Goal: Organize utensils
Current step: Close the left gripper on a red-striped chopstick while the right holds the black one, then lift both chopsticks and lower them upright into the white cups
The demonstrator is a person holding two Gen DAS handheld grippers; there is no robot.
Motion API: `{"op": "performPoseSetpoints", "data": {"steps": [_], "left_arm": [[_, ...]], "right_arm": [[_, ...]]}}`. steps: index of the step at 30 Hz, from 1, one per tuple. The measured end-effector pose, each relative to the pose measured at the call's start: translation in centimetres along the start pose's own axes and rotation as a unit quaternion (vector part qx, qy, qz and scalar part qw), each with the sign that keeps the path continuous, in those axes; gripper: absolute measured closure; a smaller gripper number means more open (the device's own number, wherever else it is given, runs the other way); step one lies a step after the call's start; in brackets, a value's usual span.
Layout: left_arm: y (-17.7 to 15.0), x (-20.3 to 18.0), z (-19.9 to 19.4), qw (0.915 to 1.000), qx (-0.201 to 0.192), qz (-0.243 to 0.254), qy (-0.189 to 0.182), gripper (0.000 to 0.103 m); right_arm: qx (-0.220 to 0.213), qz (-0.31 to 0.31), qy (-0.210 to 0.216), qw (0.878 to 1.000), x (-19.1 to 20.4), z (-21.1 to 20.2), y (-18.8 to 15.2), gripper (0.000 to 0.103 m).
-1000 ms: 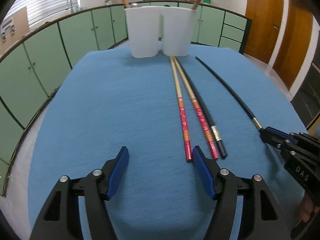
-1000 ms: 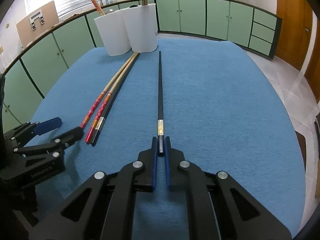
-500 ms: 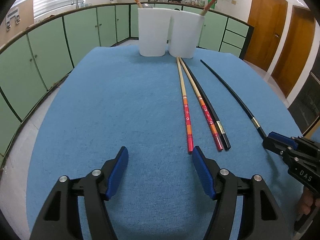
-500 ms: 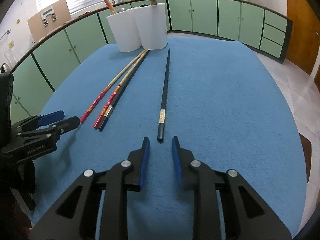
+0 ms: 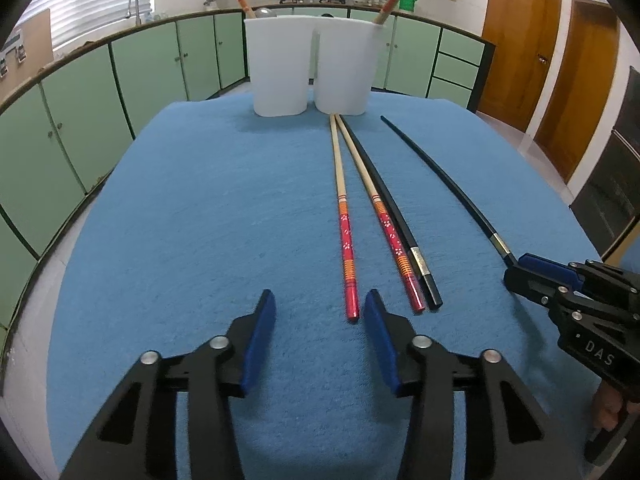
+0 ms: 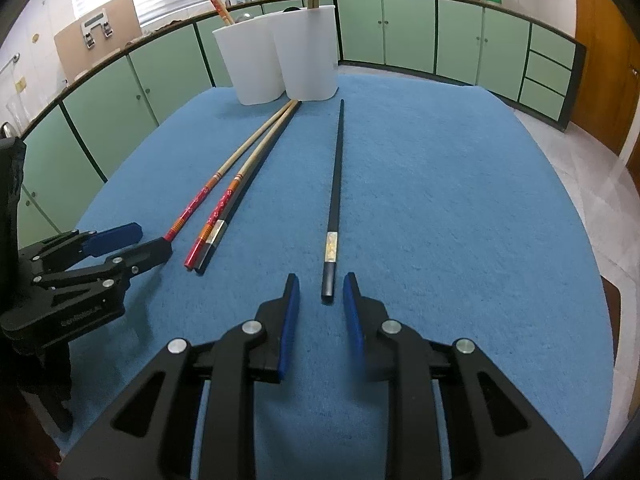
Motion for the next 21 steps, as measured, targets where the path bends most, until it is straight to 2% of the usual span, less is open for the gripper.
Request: {"op": "performPoseSetpoints", "data": {"steps": [5, 9, 13, 21], "left_arm": [[0.0, -0.9, 0.0, 0.9998, -0.001, 0.020, 0.004, 0.077], [0.1, -1.7, 0.1, 0.9994, -0.002, 0.034, 0.006, 0.097], [-0.1, -2.1, 0.1, 0.9988, -0.001, 0.045, 0.021, 0.097], [0.1, -1.4, -1.5, 0.9992, -0.015, 0.032, 0.018, 0.097]], "right_arm": [[0.000, 0.002, 0.002, 1.000, 0.0, 0.2, 0.2, 0.080], [0.000, 0.001, 0.000, 1.000, 0.1, 0.3, 0.3, 0.082], [0.000, 0.001, -0.008, 1.000, 0.1, 0.4, 0.3, 0.096], [-0.007, 0.002, -0.011, 1.000, 0.2, -0.3, 0.3, 0.097]]}}
Point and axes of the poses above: each gripper's, at about its wrist camera, not at the fingertips, and z roughly the way its jaws point, x to its left, y to its top, the point moved 2 cm from there along z, roughly the way its jaws point, and after that the axes turned 3 degrees about z, right-handed, at the moved point
